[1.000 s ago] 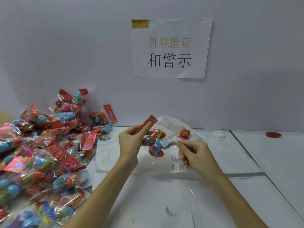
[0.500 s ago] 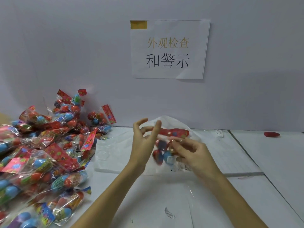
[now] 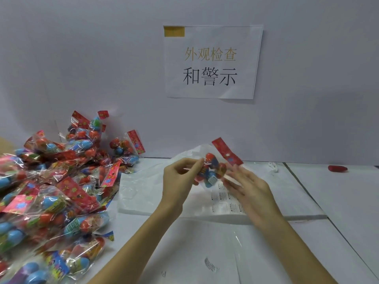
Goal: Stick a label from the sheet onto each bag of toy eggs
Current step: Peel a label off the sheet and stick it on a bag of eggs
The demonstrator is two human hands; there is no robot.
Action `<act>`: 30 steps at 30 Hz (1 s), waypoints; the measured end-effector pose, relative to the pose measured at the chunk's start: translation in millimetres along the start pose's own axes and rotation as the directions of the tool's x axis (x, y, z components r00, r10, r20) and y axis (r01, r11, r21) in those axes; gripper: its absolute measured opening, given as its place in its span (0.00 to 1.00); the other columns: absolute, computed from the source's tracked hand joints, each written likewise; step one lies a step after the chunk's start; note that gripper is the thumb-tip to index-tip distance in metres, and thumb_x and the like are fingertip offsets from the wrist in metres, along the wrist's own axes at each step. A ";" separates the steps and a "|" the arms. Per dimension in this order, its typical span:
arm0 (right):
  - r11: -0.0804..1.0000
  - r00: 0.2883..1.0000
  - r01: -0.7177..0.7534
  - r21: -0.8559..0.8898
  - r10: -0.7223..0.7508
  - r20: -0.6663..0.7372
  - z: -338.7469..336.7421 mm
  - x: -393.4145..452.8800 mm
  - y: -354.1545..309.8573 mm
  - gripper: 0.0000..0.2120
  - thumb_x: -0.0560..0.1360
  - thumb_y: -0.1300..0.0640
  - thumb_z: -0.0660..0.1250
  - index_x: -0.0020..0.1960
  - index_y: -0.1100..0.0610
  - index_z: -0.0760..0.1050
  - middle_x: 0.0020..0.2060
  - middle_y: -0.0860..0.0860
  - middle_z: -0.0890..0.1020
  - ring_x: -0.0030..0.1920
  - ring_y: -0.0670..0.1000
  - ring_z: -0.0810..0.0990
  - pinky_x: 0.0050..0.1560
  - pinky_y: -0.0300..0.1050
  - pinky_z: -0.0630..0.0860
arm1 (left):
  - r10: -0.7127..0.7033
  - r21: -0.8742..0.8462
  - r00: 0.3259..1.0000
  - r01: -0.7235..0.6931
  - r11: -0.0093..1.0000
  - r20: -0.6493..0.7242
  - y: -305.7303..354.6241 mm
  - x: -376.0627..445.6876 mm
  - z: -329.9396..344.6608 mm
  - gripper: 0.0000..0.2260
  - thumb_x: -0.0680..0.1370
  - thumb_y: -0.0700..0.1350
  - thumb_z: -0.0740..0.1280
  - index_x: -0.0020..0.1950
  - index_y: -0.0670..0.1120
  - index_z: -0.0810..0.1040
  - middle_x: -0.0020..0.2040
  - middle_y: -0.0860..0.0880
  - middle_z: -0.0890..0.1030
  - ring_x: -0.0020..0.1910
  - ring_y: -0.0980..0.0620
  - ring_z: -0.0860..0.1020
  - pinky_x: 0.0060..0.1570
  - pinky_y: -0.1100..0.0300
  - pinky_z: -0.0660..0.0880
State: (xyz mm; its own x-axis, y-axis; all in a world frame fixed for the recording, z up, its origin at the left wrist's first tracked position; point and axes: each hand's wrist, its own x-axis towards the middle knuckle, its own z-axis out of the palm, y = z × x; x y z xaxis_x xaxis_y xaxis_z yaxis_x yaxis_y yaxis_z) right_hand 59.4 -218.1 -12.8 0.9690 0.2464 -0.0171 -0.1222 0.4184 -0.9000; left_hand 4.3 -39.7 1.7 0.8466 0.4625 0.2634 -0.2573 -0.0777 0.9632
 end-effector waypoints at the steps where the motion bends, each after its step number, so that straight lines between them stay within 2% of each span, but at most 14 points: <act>1: 0.982 0.988 0.120 -0.143 -0.132 -0.077 1.8 -0.5 1.5 0.17 0.77 0.52 0.75 0.63 0.59 0.80 0.56 0.55 0.87 0.55 0.55 0.88 0.52 0.45 0.84 | 0.074 0.043 0.995 -0.072 0.997 -0.070 -1.5 -0.3 -0.3 0.10 0.75 0.57 0.75 0.44 0.52 0.88 0.42 0.54 0.87 0.43 0.55 0.84 0.37 0.64 0.80; 3: 0.916 0.953 0.282 -0.284 -0.301 -0.026 5.8 -2.4 3.9 0.15 0.78 0.50 0.73 0.59 0.58 0.81 0.52 0.53 0.88 0.53 0.54 0.88 0.50 0.43 0.85 | 0.242 0.151 0.964 -0.225 0.963 -0.109 -1.4 -1.7 -1.2 0.11 0.73 0.60 0.76 0.47 0.54 0.87 0.45 0.56 0.86 0.47 0.54 0.84 0.41 0.64 0.80; 5: 0.922 0.960 0.275 -0.272 -0.246 0.137 10.6 -5.3 6.2 0.18 0.79 0.46 0.69 0.63 0.56 0.81 0.54 0.51 0.88 0.55 0.52 0.88 0.52 0.42 0.84 | 0.344 0.175 0.939 -0.339 0.924 0.003 -2.8 -5.0 2.2 0.09 0.76 0.58 0.75 0.48 0.55 0.88 0.48 0.56 0.85 0.50 0.52 0.84 0.45 0.59 0.81; 8: 0.926 0.965 0.228 -0.301 -0.174 0.198 12.2 -5.0 8.7 0.17 0.79 0.49 0.71 0.67 0.52 0.80 0.58 0.51 0.87 0.58 0.51 0.87 0.55 0.49 0.85 | 0.253 0.019 0.953 -0.260 0.965 0.167 2.1 -14.9 11.4 0.17 0.81 0.63 0.66 0.47 0.54 0.89 0.47 0.54 0.88 0.50 0.53 0.85 0.49 0.63 0.80; 11: 0.945 0.978 0.178 -0.275 -0.140 0.153 7.6 -0.7 9.2 0.18 0.79 0.53 0.71 0.67 0.52 0.79 0.57 0.51 0.87 0.56 0.54 0.88 0.55 0.50 0.85 | 0.285 0.116 0.958 -0.286 0.951 0.025 0.2 -11.3 10.3 0.17 0.78 0.67 0.68 0.55 0.57 0.86 0.51 0.58 0.85 0.52 0.56 0.83 0.48 0.68 0.77; 14: 0.959 0.985 0.100 -0.265 -0.057 0.165 3.4 1.1 8.1 0.15 0.82 0.54 0.68 0.68 0.52 0.78 0.57 0.52 0.87 0.56 0.57 0.88 0.54 0.49 0.85 | 0.077 0.201 0.997 -0.076 0.977 0.001 -2.1 -3.7 6.8 0.28 0.73 0.63 0.74 0.71 0.57 0.73 0.62 0.59 0.77 0.59 0.60 0.78 0.48 0.69 0.78; 17: 0.940 0.977 0.082 -0.331 -0.009 0.215 1.9 1.1 7.4 0.16 0.81 0.50 0.69 0.68 0.48 0.79 0.56 0.51 0.88 0.56 0.56 0.87 0.57 0.52 0.84 | -0.197 -0.090 0.960 0.218 0.972 0.201 -4.4 2.9 -1.3 0.23 0.73 0.59 0.74 0.64 0.50 0.82 0.56 0.50 0.86 0.52 0.54 0.85 0.44 0.66 0.80; 19: 0.921 0.973 0.052 -0.387 0.041 0.228 1.7 0.3 8.6 0.18 0.79 0.50 0.72 0.67 0.52 0.79 0.54 0.52 0.88 0.54 0.55 0.88 0.56 0.51 0.85 | -0.244 -0.202 0.939 0.295 0.934 0.243 -7.5 2.0 -3.7 0.17 0.75 0.55 0.75 0.58 0.46 0.86 0.52 0.47 0.88 0.50 0.51 0.87 0.46 0.63 0.81; 21: 0.933 0.968 0.000 -0.360 0.090 0.233 1.9 1.9 6.2 0.16 0.79 0.55 0.72 0.64 0.61 0.81 0.52 0.57 0.88 0.50 0.55 0.88 0.51 0.47 0.85 | -0.246 -0.143 0.950 0.275 0.951 0.193 -11.7 0.4 -0.9 0.16 0.76 0.57 0.74 0.56 0.48 0.87 0.50 0.48 0.88 0.48 0.51 0.87 0.46 0.62 0.82; 24: 0.983 0.963 -0.155 0.097 0.129 0.236 -11.5 2.3 -23.0 0.14 0.79 0.54 0.69 0.60 0.62 0.83 0.48 0.56 0.88 0.43 0.49 0.86 0.42 0.40 0.83 | -0.148 0.063 0.985 0.142 0.988 0.085 -14.5 5.4 -0.8 0.14 0.81 0.60 0.66 0.56 0.53 0.84 0.49 0.54 0.87 0.48 0.53 0.86 0.49 0.60 0.83; 25: 0.904 0.935 -0.219 0.367 0.087 0.343 -19.3 -0.2 -39.8 0.15 0.82 0.52 0.66 0.63 0.59 0.82 0.49 0.54 0.88 0.44 0.48 0.86 0.42 0.40 0.83 | -0.085 0.101 0.996 0.081 0.992 0.034 -14.7 9.2 -5.2 0.12 0.83 0.59 0.65 0.56 0.54 0.82 0.49 0.55 0.87 0.49 0.54 0.85 0.49 0.60 0.83; 27: 0.583 0.842 -0.369 0.724 -0.121 0.526 -33.7 -11.8 -64.6 0.17 0.87 0.47 0.59 0.65 0.55 0.81 0.51 0.55 0.88 0.45 0.48 0.86 0.45 0.40 0.81 | 0.088 0.266 0.994 -0.066 0.962 -0.072 -15.4 19.0 -18.5 0.07 0.85 0.53 0.65 0.56 0.53 0.80 0.52 0.56 0.84 0.52 0.56 0.82 0.50 0.64 0.81; 29: 0.452 0.766 -0.450 0.770 -0.247 0.593 -40.5 -19.8 -76.3 0.24 0.88 0.43 0.55 0.65 0.58 0.80 0.47 0.59 0.88 0.38 0.50 0.86 0.39 0.31 0.76 | 0.247 0.537 0.961 -0.141 0.832 -0.129 -18.1 29.3 -35.6 0.07 0.85 0.46 0.66 0.62 0.50 0.79 0.59 0.51 0.81 0.59 0.51 0.78 0.54 0.65 0.75; 30: 0.466 0.723 -0.484 0.741 -0.264 0.639 -42.3 -18.6 -74.5 0.27 0.87 0.40 0.54 0.65 0.59 0.81 0.46 0.60 0.88 0.37 0.53 0.86 0.36 0.30 0.73 | 0.298 0.690 0.944 -0.122 0.713 -0.140 -19.5 34.2 -44.6 0.10 0.84 0.42 0.66 0.65 0.47 0.78 0.62 0.47 0.78 0.63 0.48 0.75 0.59 0.62 0.72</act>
State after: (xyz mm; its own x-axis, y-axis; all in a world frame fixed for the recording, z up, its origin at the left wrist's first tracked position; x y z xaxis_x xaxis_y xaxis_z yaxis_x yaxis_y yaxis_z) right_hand 59.6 -290.9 36.1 0.5957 0.6258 0.5036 -0.6848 0.7233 -0.0887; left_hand 17.5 17.0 -10.5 0.6573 0.5377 0.5280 0.0349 -0.7216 0.6914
